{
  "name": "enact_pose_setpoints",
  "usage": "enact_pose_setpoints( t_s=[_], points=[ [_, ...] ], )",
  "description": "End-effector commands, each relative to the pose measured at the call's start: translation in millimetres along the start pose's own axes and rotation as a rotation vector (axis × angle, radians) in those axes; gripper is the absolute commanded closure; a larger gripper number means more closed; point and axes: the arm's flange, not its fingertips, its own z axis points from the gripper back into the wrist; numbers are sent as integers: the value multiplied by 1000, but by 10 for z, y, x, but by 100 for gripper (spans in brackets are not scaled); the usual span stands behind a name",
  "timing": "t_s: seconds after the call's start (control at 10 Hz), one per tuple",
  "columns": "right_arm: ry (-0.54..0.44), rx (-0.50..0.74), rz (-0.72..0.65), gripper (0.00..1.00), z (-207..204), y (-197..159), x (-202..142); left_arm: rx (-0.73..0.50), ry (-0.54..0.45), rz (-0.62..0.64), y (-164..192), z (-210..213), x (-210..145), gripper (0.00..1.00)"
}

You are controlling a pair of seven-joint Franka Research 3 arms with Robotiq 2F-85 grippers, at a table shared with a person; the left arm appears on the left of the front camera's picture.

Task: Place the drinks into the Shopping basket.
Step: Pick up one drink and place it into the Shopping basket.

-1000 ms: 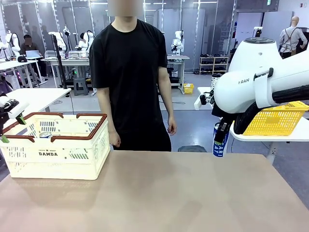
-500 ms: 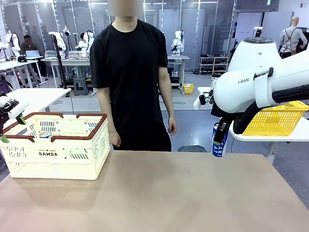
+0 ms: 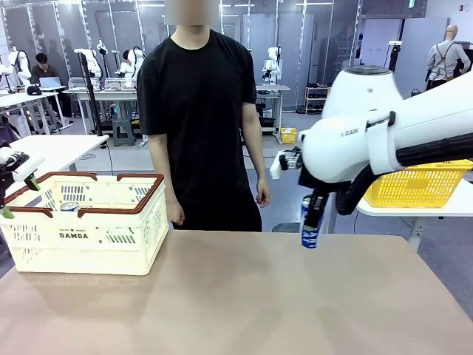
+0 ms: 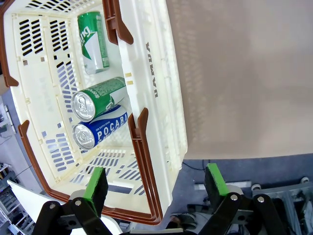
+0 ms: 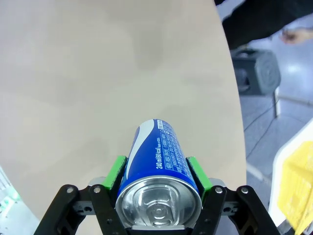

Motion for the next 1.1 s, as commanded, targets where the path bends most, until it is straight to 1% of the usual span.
enact_pose_setpoints(
  t_s=[0.0, 0.2, 0.4, 0.7, 1.0],
  points=[
    [-65, 23, 92, 40, -43, 81, 275, 5, 10, 20, 5, 19, 9, 0],
    [-93, 29, 221, 40, -244, 203, 631, 5, 10, 20, 5, 19, 9, 0],
    [-126, 56, 260, 40, -488, 196, 854, 5, 10, 20, 5, 19, 9, 0],
    [-126, 113, 308, 40, -815, 269, 1089, 5, 10, 20, 5, 19, 9, 0],
    [-84, 148, 321, 40, -1023, 323, 1157, 5, 10, 20, 5, 19, 9, 0]
  ],
)
